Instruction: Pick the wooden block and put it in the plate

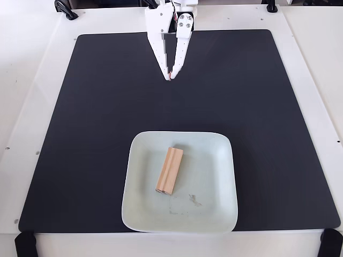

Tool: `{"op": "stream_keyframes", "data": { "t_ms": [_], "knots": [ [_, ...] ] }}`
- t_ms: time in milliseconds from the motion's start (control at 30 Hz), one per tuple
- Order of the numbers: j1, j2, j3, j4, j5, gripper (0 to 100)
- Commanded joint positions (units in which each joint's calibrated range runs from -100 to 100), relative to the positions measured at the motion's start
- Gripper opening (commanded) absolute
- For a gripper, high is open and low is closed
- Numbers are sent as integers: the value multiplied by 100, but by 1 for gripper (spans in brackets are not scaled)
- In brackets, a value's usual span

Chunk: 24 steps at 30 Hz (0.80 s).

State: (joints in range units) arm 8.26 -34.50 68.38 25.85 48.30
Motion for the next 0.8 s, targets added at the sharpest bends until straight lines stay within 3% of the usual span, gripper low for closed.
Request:
{"op": "stream_keyframes", "data": {
  "t_ms": [0,367,567,767],
  "knots": [
    [-131,-1042,868,-62,-25,1],
    [-131,-3669,3126,115,-31,1],
    [-512,-4847,3126,1715,-479,1],
    [-870,-5957,3126,3721,-468,1]
  ]
}}
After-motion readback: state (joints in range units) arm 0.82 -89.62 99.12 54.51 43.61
